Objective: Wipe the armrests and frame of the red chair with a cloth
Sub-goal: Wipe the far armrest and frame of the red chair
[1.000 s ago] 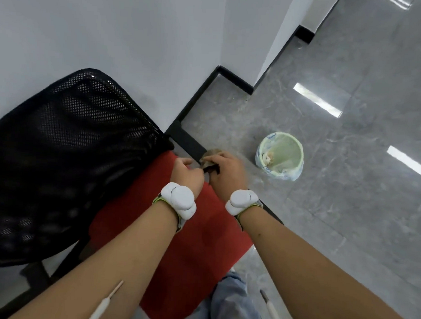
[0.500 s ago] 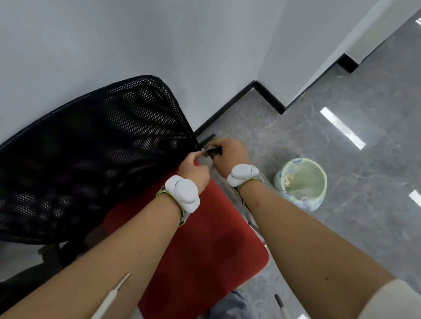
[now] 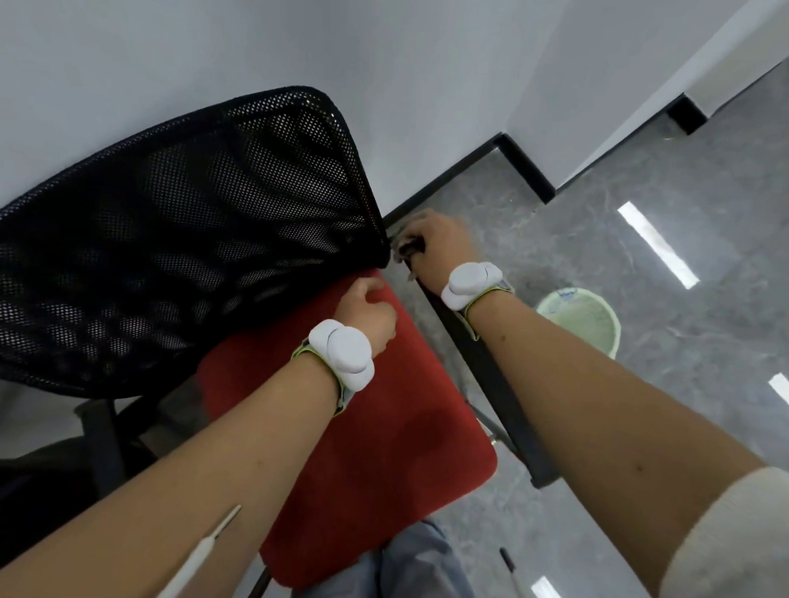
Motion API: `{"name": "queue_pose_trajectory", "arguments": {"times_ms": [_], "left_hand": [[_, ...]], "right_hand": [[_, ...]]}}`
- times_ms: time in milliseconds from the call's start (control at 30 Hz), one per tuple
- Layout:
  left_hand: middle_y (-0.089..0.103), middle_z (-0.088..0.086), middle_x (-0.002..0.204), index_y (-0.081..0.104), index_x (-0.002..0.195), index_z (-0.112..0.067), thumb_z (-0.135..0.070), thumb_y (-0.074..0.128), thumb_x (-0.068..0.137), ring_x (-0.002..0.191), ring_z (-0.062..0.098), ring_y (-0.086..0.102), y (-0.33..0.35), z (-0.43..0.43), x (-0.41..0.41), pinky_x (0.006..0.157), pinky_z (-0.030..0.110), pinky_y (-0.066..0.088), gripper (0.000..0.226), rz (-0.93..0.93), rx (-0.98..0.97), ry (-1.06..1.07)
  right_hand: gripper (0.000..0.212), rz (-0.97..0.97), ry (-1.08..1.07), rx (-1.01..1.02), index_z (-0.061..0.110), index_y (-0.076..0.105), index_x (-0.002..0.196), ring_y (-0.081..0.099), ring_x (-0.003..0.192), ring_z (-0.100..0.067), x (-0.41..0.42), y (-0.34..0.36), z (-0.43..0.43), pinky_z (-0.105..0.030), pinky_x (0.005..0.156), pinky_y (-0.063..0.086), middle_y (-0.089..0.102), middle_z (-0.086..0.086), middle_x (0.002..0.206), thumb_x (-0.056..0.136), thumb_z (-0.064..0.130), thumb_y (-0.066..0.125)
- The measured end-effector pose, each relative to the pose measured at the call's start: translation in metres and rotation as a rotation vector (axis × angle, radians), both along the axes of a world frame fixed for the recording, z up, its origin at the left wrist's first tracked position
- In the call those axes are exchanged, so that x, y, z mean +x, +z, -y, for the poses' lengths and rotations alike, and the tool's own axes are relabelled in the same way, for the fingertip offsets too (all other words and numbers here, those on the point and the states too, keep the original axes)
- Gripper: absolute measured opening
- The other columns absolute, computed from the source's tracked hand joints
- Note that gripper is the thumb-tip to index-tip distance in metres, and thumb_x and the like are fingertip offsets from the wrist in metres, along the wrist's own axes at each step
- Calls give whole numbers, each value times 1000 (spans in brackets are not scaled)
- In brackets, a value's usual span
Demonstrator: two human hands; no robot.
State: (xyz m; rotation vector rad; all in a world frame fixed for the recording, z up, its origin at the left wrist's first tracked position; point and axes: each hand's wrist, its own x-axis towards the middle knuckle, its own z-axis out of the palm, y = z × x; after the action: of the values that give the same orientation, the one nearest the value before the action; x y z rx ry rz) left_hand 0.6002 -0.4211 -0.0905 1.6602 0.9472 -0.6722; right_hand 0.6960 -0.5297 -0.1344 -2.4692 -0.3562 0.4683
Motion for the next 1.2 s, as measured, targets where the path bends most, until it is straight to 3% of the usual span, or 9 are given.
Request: {"name": "queue_pose_trajectory", "arguments": {"times_ms": [100,200,500,667,767,900,1000,1067,1200], "left_hand": [[60,5,73,54,132,-30,-1,44,88,70,22,60,4,11,-2,55,26,46,54,5,2,-4],[63,5,79,56,130,-31,-1,45,87,68,20,61,8,22,-7,53,26,46,54,24,-1,-18],[60,4,76,58,126,-30,3,45,88,61,16,58,9,44,-34,49,25,42,52,-1,-13,-11],[61,3,79,57,127,-31,2,47,88,61,14,58,10,45,-61,51,26,44,52,2,-28,17],[63,2,86,58,125,-32,0,49,87,63,14,60,13,37,-82,53,26,46,50,-12,-44,67],[62,0,87,59,121,-32,-3,51,89,63,12,60,19,10,-105,56,25,46,44,4,-59,171],[63,1,93,62,120,-27,-3,50,92,62,10,60,21,-26,-127,55,24,46,39,16,17,218],[63,2,94,63,119,-22,-2,49,94,62,10,59,22,-54,-149,52,23,45,35,10,26,310],[64,3,98,64,113,-22,-4,50,94,62,11,60,22,-85,-188,50,22,44,29,32,10,419]], "right_hand": [[30,6,26,39,14,76,76,66,77,-22,-25,9,21,-36,71,56,73,-1,92,69,-7,57],[26,-41,5,7,12,77,85,56,77,-14,-61,20,45,-22,71,42,63,4,87,73,-3,59],[19,26,-67,-60,17,69,68,53,66,-20,-181,19,130,-36,57,50,61,1,73,70,24,51],[6,127,41,-125,19,62,66,42,69,-9,-241,24,173,-21,54,41,59,5,77,71,18,59],[9,6,147,-300,20,70,73,58,70,-18,-288,2,218,-28,48,49,64,5,81,67,14,72],[12,-177,-77,-474,16,67,67,63,68,-34,-320,-14,282,-35,52,48,47,5,68,67,9,77],[18,-211,-197,-471,16,61,62,51,65,-29,-312,-1,279,-31,61,37,48,2,65,74,9,72],[20,-216,-247,-430,17,59,63,46,61,-25,-309,7,252,-30,55,30,48,1,65,76,9,71],[17,-215,-271,-222,15,55,70,50,57,-16,-323,14,185,-18,53,33,46,8,75,83,5,58]]}}
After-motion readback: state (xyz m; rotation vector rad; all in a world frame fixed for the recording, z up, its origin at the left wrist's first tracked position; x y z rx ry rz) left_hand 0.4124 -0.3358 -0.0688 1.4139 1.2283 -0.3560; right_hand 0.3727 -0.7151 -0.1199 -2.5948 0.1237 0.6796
